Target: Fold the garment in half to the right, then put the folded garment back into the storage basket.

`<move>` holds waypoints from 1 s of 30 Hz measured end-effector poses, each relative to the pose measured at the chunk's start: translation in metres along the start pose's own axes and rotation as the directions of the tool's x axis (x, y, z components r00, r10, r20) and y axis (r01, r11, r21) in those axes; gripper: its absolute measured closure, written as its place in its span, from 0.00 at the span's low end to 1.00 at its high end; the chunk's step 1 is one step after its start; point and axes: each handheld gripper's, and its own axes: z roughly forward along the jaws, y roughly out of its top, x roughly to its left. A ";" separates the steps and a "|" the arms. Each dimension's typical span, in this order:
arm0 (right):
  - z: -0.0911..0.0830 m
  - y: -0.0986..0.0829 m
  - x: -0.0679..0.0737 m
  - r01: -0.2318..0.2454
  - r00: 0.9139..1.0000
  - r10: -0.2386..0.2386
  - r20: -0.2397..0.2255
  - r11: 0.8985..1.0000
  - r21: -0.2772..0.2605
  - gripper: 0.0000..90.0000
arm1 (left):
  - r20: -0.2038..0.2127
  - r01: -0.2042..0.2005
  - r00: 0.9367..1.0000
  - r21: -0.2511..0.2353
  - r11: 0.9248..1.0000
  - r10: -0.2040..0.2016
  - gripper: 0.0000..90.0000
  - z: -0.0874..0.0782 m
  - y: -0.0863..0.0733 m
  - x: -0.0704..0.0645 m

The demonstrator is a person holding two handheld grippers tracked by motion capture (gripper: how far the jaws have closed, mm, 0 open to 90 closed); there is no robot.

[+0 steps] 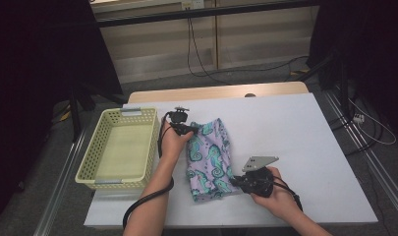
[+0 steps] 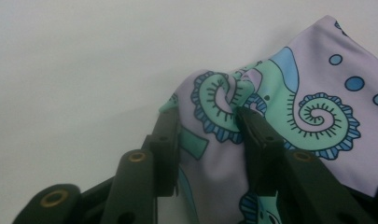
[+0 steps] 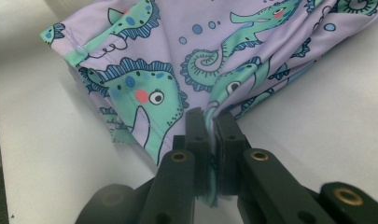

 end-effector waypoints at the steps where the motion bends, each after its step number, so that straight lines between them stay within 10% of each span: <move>1: 0.000 0.000 0.000 0.000 1.000 0.000 0.000 1.000 -0.001 0.96 | 0.005 0.003 1.000 0.004 1.000 -0.003 0.73 0.000 0.000 -0.001; 11: 0.000 0.001 0.002 0.008 1.000 -0.008 0.000 1.000 -0.001 0.96 | 0.029 0.025 0.999 0.018 1.000 -0.026 0.84 -0.001 0.003 -0.003; 30: -0.007 0.019 0.016 0.024 0.999 -0.028 -0.034 0.995 -0.092 0.96 | 0.006 0.004 1.000 0.066 0.998 -0.004 0.89 -0.050 0.052 -0.022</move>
